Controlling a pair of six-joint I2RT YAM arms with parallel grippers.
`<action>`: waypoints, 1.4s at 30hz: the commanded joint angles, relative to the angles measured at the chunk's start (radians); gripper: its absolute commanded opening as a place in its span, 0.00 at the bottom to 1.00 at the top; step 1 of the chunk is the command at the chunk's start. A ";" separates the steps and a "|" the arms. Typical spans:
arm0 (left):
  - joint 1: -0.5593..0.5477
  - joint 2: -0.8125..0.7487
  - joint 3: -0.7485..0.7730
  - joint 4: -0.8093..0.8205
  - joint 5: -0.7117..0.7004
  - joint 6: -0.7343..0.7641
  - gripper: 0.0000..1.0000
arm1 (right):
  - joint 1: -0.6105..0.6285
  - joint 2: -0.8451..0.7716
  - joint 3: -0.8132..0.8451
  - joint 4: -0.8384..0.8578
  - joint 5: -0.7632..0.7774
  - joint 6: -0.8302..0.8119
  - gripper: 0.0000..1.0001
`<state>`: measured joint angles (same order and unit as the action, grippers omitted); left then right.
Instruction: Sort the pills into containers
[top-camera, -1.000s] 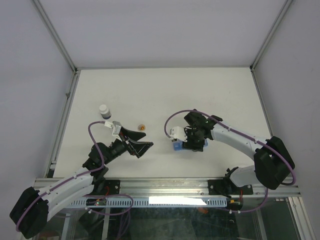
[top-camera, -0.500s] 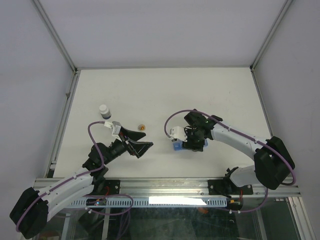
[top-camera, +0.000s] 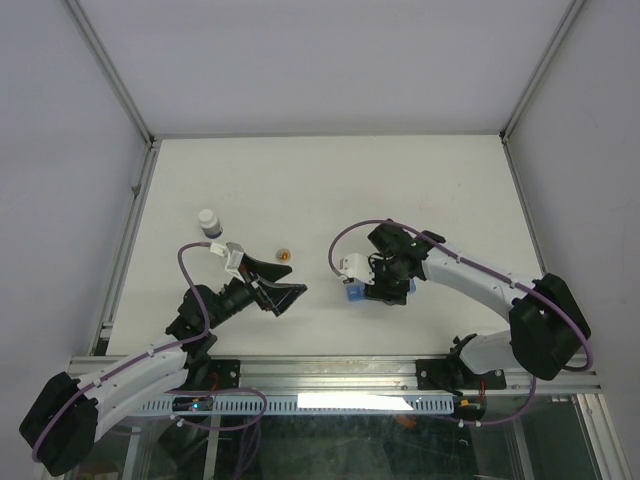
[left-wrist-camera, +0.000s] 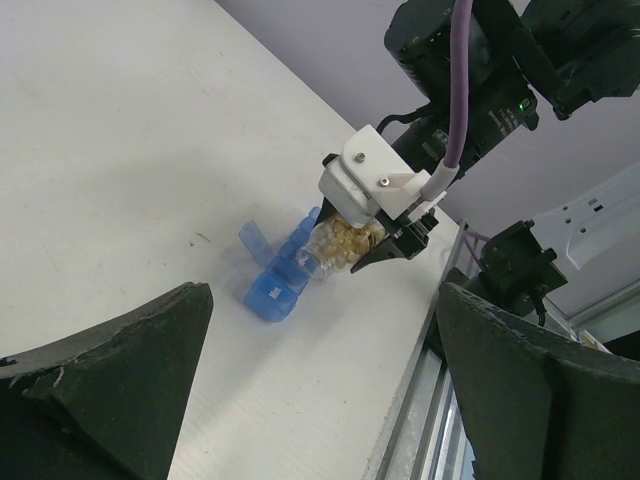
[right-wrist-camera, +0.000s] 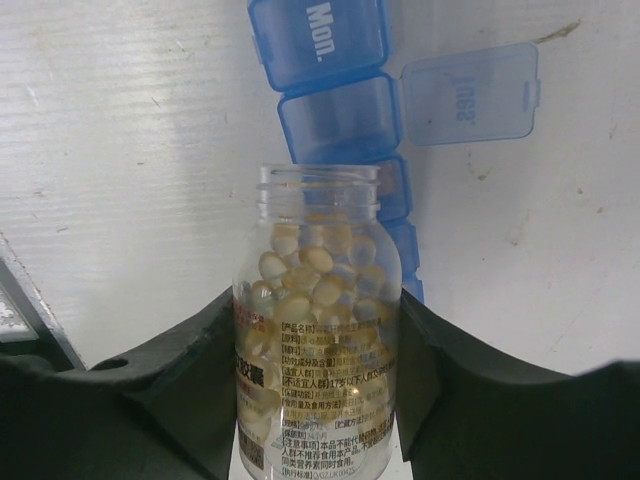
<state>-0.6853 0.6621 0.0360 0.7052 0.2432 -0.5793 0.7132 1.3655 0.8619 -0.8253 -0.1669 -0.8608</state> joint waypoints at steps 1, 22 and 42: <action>0.006 0.001 -0.002 0.060 0.000 0.007 0.99 | 0.011 -0.036 0.054 -0.031 -0.055 0.031 0.00; 0.006 0.002 -0.002 0.057 -0.003 0.009 0.99 | 0.004 -0.046 0.018 0.007 -0.038 0.017 0.00; 0.006 -0.005 -0.011 0.060 -0.011 0.009 0.99 | -0.007 -0.055 0.040 0.009 -0.057 0.014 0.00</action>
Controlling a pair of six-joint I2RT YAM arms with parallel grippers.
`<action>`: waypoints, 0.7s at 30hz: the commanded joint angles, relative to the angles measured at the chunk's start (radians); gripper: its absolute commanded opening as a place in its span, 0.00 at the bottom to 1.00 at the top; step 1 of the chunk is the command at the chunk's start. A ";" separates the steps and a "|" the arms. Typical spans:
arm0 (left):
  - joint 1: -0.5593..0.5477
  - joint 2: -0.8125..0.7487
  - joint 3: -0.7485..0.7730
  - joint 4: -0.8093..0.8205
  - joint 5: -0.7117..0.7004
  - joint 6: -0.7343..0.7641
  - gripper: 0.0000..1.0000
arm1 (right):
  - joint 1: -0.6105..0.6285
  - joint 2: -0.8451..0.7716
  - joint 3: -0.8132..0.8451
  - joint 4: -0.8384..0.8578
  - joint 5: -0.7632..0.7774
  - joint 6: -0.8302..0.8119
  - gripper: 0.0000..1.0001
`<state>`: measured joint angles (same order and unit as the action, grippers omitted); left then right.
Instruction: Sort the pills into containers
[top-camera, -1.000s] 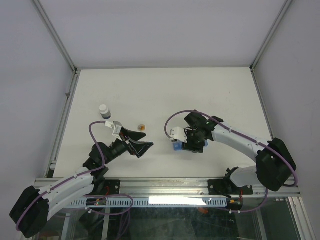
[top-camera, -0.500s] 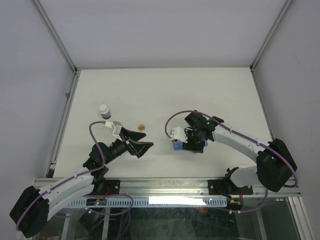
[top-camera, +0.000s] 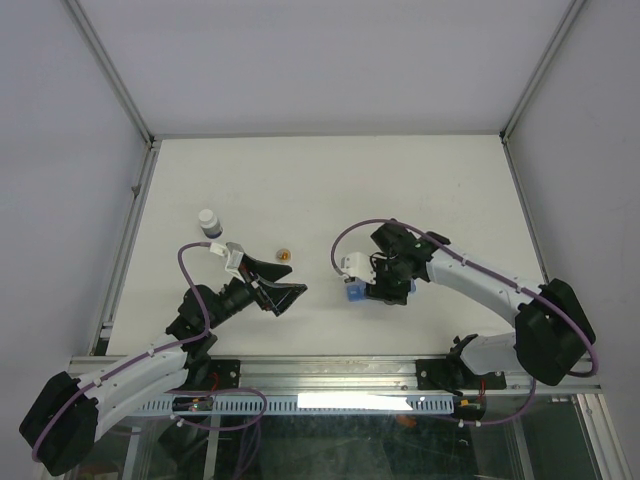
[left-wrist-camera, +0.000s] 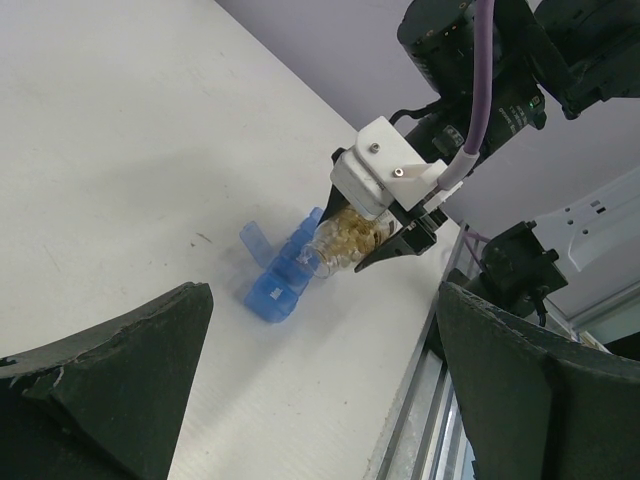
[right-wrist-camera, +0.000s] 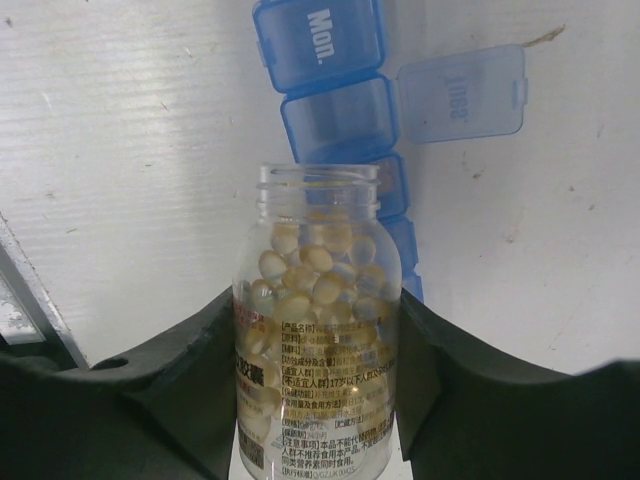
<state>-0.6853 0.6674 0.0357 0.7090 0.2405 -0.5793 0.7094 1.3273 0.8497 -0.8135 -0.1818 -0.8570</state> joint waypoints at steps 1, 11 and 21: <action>0.006 -0.009 -0.013 0.063 -0.007 0.008 0.99 | -0.006 -0.034 0.003 0.059 0.023 -0.005 0.00; 0.006 -0.001 -0.016 0.076 -0.007 0.006 0.99 | -0.007 -0.027 -0.016 0.076 0.051 -0.010 0.00; 0.006 -0.004 -0.016 0.070 -0.011 0.009 0.99 | -0.003 -0.041 -0.005 0.085 0.050 -0.006 0.00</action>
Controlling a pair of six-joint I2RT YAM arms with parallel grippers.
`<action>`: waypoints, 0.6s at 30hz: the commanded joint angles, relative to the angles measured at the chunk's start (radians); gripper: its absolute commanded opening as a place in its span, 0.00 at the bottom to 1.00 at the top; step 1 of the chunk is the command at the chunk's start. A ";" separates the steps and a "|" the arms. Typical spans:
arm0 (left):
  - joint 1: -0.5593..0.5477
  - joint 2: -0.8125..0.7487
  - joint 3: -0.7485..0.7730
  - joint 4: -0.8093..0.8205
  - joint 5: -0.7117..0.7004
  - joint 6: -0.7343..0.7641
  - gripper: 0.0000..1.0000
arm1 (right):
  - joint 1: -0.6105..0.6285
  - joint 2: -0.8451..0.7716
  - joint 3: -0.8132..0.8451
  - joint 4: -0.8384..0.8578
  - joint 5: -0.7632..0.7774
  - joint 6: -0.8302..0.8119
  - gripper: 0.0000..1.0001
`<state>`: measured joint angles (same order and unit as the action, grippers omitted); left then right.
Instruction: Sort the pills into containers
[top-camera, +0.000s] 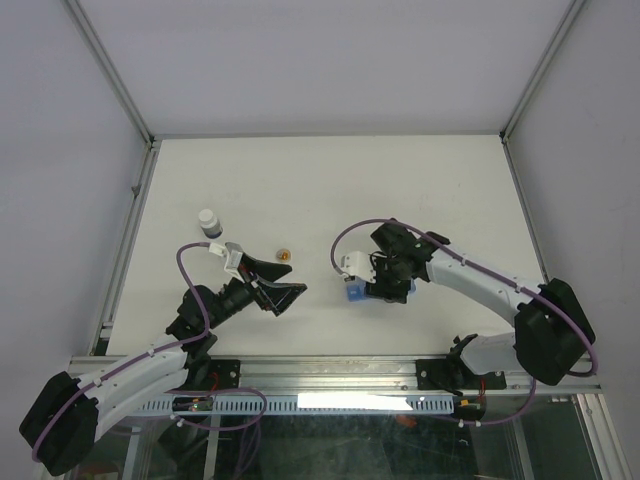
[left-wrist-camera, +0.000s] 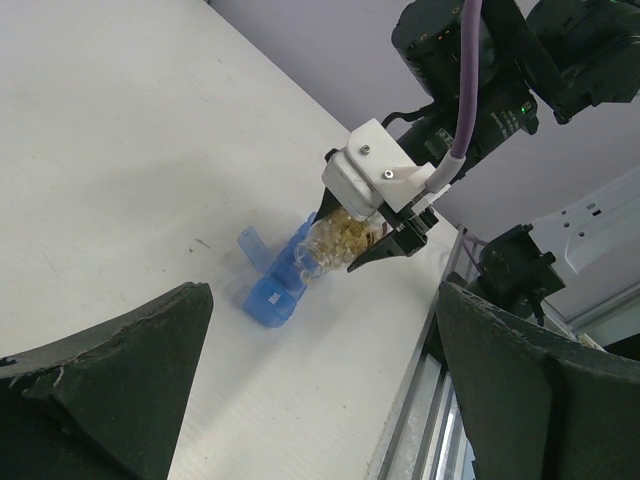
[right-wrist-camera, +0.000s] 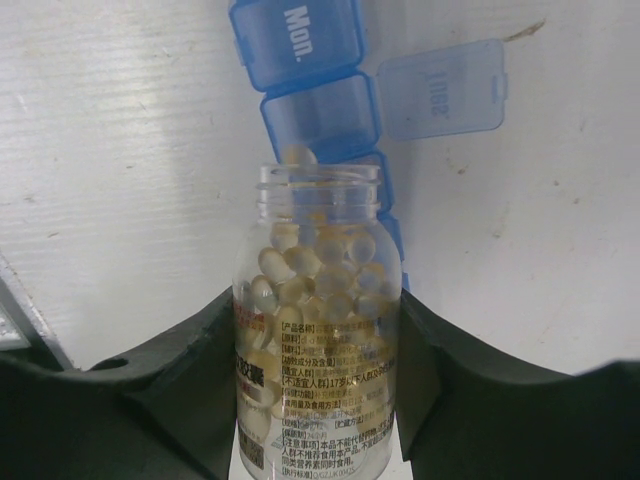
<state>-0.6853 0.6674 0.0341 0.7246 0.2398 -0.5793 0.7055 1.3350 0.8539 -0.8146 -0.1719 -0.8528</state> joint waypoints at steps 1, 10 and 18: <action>0.006 -0.001 -0.016 0.063 -0.011 0.011 0.99 | -0.002 -0.036 -0.018 0.082 0.056 -0.010 0.00; 0.006 -0.002 -0.009 0.048 -0.009 0.016 0.99 | 0.000 0.023 0.022 0.023 0.009 0.006 0.00; 0.007 0.001 -0.008 0.053 -0.016 0.020 0.99 | 0.007 -0.014 0.001 0.048 0.034 -0.002 0.00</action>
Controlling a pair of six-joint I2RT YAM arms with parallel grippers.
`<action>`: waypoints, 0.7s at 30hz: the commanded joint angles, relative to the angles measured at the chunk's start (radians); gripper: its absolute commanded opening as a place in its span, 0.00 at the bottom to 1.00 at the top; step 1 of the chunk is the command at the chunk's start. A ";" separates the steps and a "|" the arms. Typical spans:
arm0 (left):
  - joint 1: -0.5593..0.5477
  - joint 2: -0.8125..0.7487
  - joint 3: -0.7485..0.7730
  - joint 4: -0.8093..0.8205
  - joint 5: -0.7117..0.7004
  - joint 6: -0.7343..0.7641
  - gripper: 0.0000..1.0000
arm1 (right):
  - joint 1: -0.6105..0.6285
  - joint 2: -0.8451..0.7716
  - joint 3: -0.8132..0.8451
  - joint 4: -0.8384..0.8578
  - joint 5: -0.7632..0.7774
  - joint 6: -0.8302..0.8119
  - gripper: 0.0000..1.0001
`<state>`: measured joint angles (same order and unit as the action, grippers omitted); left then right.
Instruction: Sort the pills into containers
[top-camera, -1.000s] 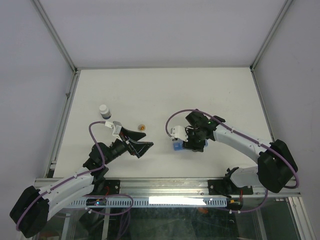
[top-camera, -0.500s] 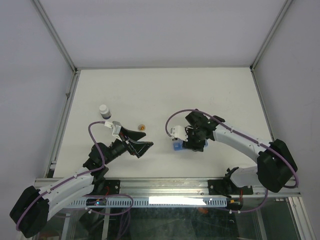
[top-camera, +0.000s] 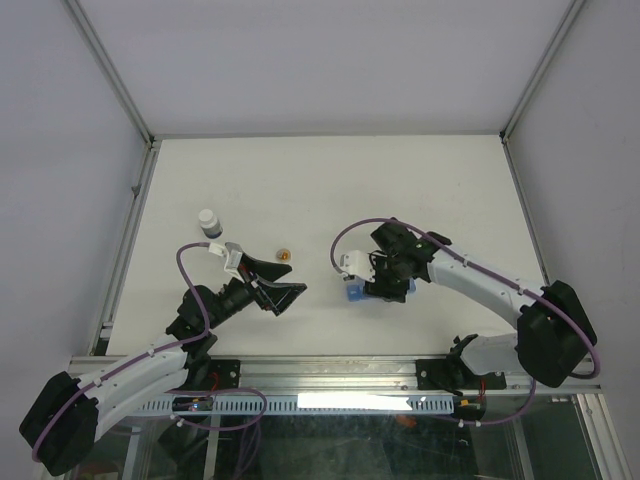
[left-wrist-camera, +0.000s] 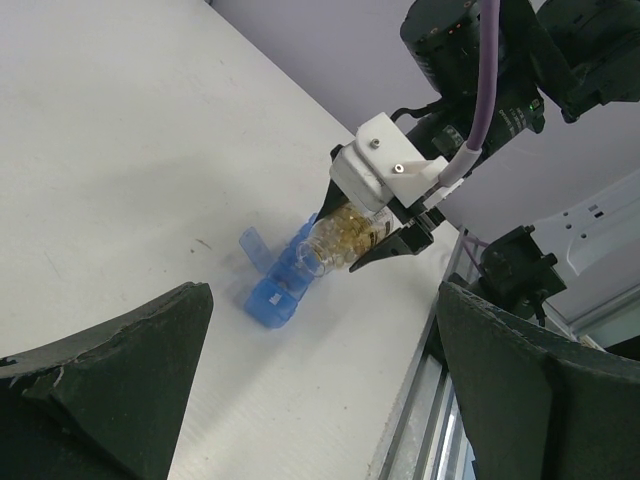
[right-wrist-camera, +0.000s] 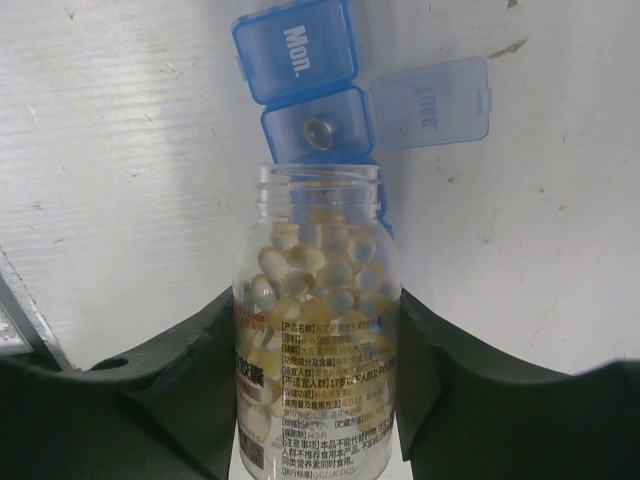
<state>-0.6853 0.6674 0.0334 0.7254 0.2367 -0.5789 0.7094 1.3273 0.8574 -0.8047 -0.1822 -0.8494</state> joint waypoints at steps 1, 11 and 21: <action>0.007 0.006 -0.005 0.053 -0.010 0.019 0.99 | 0.000 0.020 0.026 -0.005 0.025 0.003 0.00; 0.006 -0.006 -0.012 0.048 -0.005 0.010 0.99 | 0.000 -0.052 -0.023 0.078 0.048 0.006 0.00; 0.007 -0.010 -0.012 0.049 -0.002 0.008 0.99 | -0.011 -0.048 -0.028 0.091 0.047 -0.003 0.00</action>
<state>-0.6853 0.6708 0.0334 0.7254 0.2359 -0.5789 0.7033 1.3212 0.8345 -0.7879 -0.1680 -0.8429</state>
